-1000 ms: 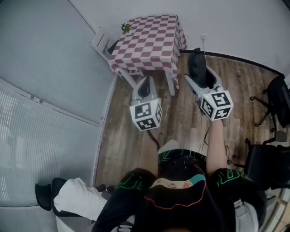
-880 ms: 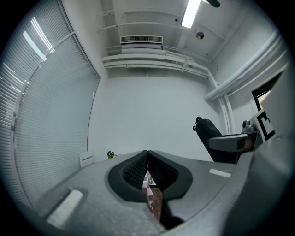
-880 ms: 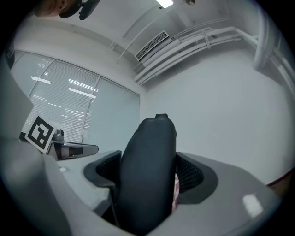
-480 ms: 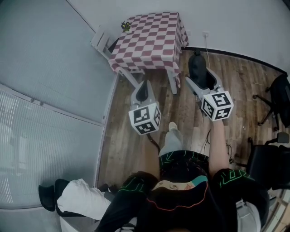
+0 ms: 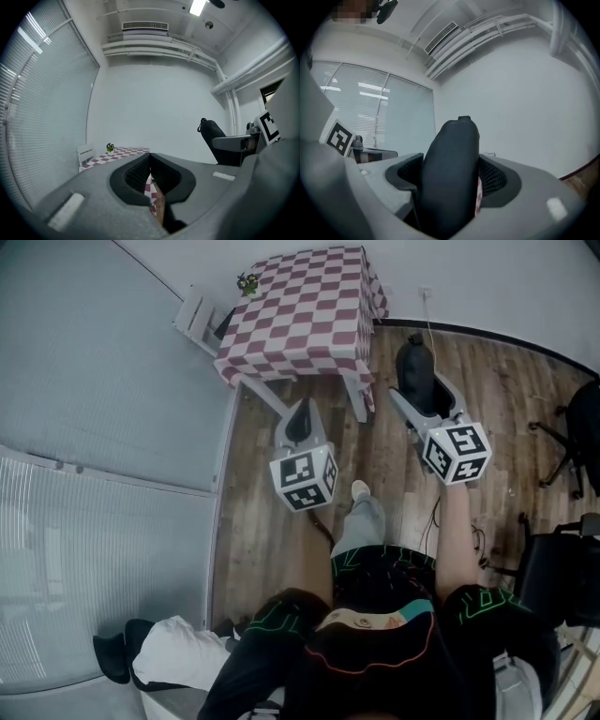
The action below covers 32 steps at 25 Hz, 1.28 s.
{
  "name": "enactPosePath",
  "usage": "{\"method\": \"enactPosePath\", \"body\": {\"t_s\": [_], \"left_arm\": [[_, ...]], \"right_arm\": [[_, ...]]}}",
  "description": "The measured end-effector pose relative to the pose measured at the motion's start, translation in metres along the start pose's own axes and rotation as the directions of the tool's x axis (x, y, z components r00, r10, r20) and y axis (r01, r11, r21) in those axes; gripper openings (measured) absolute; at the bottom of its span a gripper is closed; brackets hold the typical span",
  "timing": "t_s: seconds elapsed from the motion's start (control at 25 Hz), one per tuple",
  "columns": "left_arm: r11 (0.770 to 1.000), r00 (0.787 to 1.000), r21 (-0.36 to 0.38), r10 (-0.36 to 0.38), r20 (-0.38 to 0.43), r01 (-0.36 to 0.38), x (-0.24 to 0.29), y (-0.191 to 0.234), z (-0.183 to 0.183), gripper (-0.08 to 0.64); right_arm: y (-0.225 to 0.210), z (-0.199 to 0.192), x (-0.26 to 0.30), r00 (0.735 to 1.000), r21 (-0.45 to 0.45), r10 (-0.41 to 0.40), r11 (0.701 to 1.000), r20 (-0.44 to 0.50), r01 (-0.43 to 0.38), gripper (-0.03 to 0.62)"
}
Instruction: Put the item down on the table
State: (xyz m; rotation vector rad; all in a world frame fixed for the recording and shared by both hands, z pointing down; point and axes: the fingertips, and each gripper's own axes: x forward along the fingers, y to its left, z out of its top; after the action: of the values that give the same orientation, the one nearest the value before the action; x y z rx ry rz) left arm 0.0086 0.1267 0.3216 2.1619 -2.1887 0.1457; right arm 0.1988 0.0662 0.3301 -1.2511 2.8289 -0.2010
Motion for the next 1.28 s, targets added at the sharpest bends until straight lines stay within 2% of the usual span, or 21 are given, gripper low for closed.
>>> {"method": "enactPosePath", "body": {"t_s": [0.32, 0.72, 0.96, 1.28], "left_arm": [[0.999, 0.994, -0.017, -0.039, -0.099, 0.038, 0.063, 0.008, -0.030, 0.009], [0.998, 0.981, -0.024, -0.053, -0.188, 0.050, 0.127, 0.040, -0.057, 0.009], [0.998, 0.977, -0.046, -0.054, -0.207, 0.046, 0.155, 0.073, -0.067, 0.009], [0.991, 0.983, -0.133, -0.052, -0.174, 0.029, 0.198, 0.100, -0.059, 0.009]], "right_arm": [[-0.054, -0.024, 0.043, 0.996, 0.071, -0.076, 0.994, -0.051, 0.080, 0.371], [-0.054, -0.060, 0.126, 0.991, 0.128, -0.041, 0.990, -0.131, 0.058, 0.371], [-0.046, -0.068, 0.171, 0.984, 0.099, -0.028, 0.994, -0.177, 0.046, 0.371], [-0.032, -0.044, 0.228, 0.974, -0.005, 0.008, 1.000, -0.227, -0.010, 0.371]]}}
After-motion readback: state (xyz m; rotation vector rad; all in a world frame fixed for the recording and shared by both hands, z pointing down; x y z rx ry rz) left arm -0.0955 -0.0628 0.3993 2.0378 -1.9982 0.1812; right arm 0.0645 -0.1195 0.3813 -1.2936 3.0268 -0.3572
